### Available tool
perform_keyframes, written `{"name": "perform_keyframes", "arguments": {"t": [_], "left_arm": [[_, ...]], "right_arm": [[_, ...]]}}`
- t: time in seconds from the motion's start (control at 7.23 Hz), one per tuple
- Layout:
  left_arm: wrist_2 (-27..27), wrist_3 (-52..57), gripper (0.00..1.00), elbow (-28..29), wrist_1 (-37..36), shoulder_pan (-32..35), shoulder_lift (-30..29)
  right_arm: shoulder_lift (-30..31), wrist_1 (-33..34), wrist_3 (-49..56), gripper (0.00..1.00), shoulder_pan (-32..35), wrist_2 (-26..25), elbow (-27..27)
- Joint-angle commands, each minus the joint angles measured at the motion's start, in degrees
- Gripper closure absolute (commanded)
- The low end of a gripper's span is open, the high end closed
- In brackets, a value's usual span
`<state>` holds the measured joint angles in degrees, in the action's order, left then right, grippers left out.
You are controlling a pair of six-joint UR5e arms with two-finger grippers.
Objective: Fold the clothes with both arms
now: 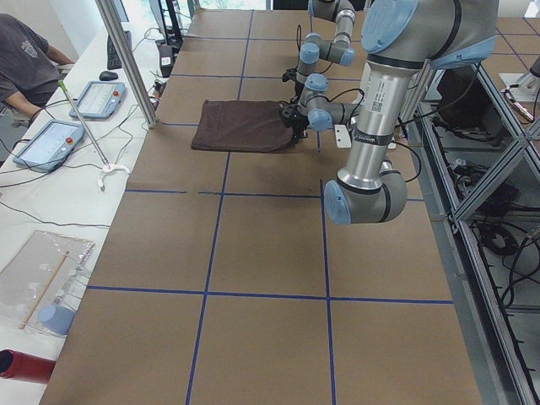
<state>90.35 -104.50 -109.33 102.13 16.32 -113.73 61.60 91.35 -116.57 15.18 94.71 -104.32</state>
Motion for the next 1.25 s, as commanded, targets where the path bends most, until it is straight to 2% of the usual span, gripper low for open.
{"name": "perform_keyframes", "arguments": {"t": [0.0, 0.14, 0.28, 0.42, 1.11], "left_arm": [[0.0, 0.0, 1.0, 0.0, 0.0, -0.06, 0.0], [0.0, 0.0, 1.0, 0.0, 0.0, -0.06, 0.0], [0.0, 0.0, 1.0, 0.0, 0.0, -0.06, 0.0], [0.0, 0.0, 1.0, 0.0, 0.0, -0.06, 0.0], [-0.09, 0.0, 1.0, 0.0, 0.0, 0.12, -0.09]], "right_arm": [[-0.08, 0.23, 0.03, 1.0, 0.03, -0.05, 0.0], [-0.08, 0.23, -0.15, 1.0, 0.03, -0.14, 0.0], [0.1, 0.32, -0.15, 0.11, 0.03, -0.31, 0.08], [0.1, 0.32, -0.15, 0.0, 0.03, -0.23, 0.09], [0.18, 0.41, -0.15, 0.0, -0.14, -0.05, 0.61]]}}
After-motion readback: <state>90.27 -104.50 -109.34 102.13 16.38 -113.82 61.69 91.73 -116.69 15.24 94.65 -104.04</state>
